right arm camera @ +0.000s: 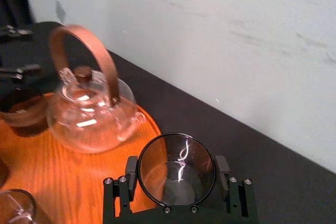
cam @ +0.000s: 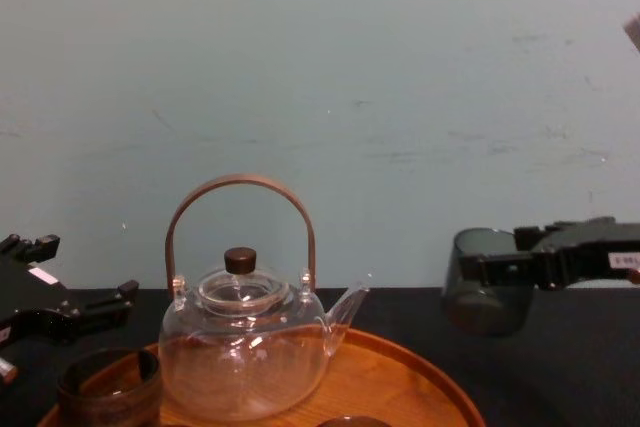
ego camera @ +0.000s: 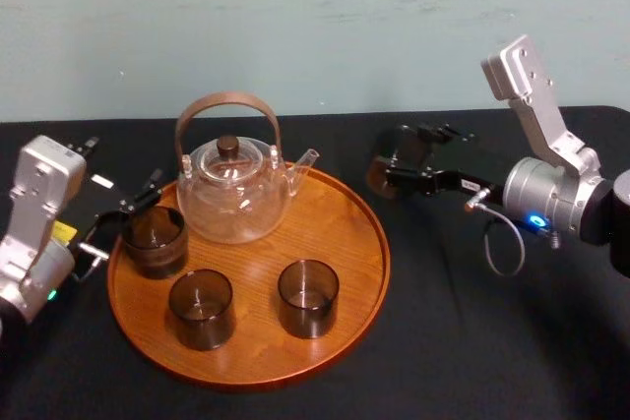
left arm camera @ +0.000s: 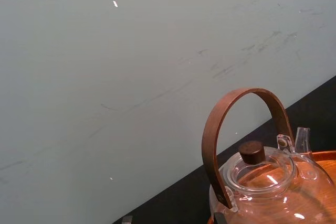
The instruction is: Pick up the glass from the table and place it on the tray.
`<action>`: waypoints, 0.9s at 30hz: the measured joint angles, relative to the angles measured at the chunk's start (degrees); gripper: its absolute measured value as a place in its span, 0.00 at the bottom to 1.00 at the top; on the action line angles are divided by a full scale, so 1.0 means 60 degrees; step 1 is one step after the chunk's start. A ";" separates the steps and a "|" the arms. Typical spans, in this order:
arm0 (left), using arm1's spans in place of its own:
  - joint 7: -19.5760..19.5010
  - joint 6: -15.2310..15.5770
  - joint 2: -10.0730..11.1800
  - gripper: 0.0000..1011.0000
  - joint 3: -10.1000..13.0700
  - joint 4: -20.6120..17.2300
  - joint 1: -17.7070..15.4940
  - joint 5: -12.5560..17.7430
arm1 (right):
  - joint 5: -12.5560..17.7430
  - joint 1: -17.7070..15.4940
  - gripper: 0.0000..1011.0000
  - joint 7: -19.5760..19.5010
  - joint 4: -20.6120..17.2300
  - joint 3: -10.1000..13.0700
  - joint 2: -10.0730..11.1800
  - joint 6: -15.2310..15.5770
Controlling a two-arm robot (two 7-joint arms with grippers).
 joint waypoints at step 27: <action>0.0000 0.0000 0.0000 0.99 0.0000 0.0000 0.0000 0.0001 | -0.0061 0.0813 0.89 0.0584 0.0641 -0.1699 -0.0482 -0.0371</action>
